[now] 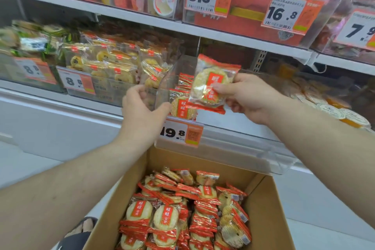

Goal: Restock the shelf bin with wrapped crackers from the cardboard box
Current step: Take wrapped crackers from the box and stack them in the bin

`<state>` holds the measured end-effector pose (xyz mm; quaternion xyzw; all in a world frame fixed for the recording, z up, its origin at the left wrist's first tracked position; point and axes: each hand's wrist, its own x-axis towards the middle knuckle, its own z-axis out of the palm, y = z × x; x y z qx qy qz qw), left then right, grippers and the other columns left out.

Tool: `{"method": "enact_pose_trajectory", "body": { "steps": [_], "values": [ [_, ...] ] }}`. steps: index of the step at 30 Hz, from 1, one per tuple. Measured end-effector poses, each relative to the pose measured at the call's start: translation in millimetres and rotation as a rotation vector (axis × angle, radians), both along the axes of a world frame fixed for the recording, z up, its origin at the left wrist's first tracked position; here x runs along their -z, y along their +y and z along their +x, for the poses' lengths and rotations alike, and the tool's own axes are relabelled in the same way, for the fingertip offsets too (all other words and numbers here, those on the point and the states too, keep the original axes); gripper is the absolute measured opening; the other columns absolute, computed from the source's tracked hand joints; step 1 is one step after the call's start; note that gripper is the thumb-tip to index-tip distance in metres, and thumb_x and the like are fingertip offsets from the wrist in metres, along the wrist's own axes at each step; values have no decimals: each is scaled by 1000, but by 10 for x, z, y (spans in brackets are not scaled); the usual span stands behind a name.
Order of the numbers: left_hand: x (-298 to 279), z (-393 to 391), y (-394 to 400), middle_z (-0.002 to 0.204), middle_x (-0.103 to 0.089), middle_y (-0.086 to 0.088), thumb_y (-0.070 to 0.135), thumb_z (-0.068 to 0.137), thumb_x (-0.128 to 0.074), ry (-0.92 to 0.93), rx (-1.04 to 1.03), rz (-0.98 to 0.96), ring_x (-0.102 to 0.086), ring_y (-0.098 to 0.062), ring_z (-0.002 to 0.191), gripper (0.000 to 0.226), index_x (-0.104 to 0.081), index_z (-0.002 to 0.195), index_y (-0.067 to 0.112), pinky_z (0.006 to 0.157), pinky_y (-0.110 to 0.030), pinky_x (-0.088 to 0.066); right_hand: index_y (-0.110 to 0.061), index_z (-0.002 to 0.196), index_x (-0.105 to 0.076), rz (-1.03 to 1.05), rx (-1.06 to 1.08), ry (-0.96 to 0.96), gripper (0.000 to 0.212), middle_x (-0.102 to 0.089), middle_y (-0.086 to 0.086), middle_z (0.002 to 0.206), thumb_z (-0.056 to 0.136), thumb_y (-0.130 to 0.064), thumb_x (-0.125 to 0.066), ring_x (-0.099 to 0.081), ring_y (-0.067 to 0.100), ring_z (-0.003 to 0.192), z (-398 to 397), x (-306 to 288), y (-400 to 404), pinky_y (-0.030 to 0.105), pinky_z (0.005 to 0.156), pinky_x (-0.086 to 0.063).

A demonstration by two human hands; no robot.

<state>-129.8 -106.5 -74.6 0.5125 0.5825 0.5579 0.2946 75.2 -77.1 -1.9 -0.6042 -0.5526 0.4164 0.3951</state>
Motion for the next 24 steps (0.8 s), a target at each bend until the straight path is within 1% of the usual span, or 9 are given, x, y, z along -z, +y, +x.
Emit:
{"method": "enact_pose_trajectory", "body": {
  "steps": [2, 5, 8, 11, 15, 18, 21, 22, 24],
  "values": [
    [35, 27, 4, 123, -48, 7, 33, 89, -66, -94, 71, -118, -50, -10, 109, 57, -38, 137, 21, 89, -25, -40, -11, 103, -66, -127, -40, -66, 21, -66, 6, 81, 84, -13, -75, -41, 12, 55, -133, 165, 242, 25, 50, -28],
    [89, 63, -25, 98, -57, 18, 28, 92, -63, -141, 176, -140, -58, -2, 90, 19, -50, 104, 34, 75, -23, -47, -8, 107, -65, -238, -80, -187, 28, -69, 7, 85, 82, -12, -77, -45, 13, 54, -321, 457, 458, 24, 47, -31],
    [110, 63, -26, 94, -58, 20, 26, 92, -63, -131, 211, -119, -61, -5, 90, 22, -47, 87, 40, 79, -30, -53, -11, 101, -60, -206, -71, -251, 26, -69, 5, 85, 82, -11, -78, -58, 14, 61, -437, 601, 544, 25, 50, -44],
    [112, 55, -41, 95, -56, 20, 27, 93, -63, -148, 220, -111, -63, -8, 91, 21, -46, 89, 39, 79, -31, -54, -15, 105, -58, -140, -38, -301, 34, -71, 5, 92, 80, -13, -80, -68, 17, 74, -453, 663, 590, 29, 60, -56],
    [121, 72, -43, 95, -61, 13, 27, 92, -63, -155, 212, -109, -66, -12, 88, 18, -47, 90, 37, 78, -35, -56, -18, 116, -37, -173, 1, -519, 79, -61, 3, 103, 60, -23, -93, -62, 21, 94, -496, 686, 548, 39, 79, -56],
    [117, 85, -41, 94, -61, 14, 26, 92, -62, -154, 199, -111, -66, -9, 85, 20, -46, 89, 37, 70, -30, -54, -10, 118, -44, -253, 4, -574, 88, -63, 5, 102, 49, -30, -96, -64, 21, 90, -540, 644, 567, 35, 70, -58],
    [122, 71, -36, 95, -63, 13, 27, 92, -62, -150, 198, -121, -67, -10, 86, 15, -49, 94, 36, 72, -32, -56, -10, 110, -62, -245, 13, -568, 67, -71, 5, 94, 53, -25, -95, -69, 17, 72, -576, 622, 616, 22, 44, -51],
    [131, 65, -31, 95, -64, 13, 27, 92, -62, -149, 198, -122, -68, -11, 86, 15, -50, 95, 36, 74, -33, -57, -12, 110, -60, -233, 41, -571, 68, -70, 5, 96, 54, -25, -95, -69, 17, 72, -586, 626, 620, 24, 45, -53],
    [150, 62, -29, 96, -64, 14, 27, 92, -63, -149, 201, -116, -68, -11, 87, 17, -49, 94, 37, 76, -36, -58, -13, 116, -48, -186, 93, -600, 79, -66, 5, 101, 55, -29, -95, -69, 19, 77, -593, 641, 605, 32, 61, -60]
  ]
}}
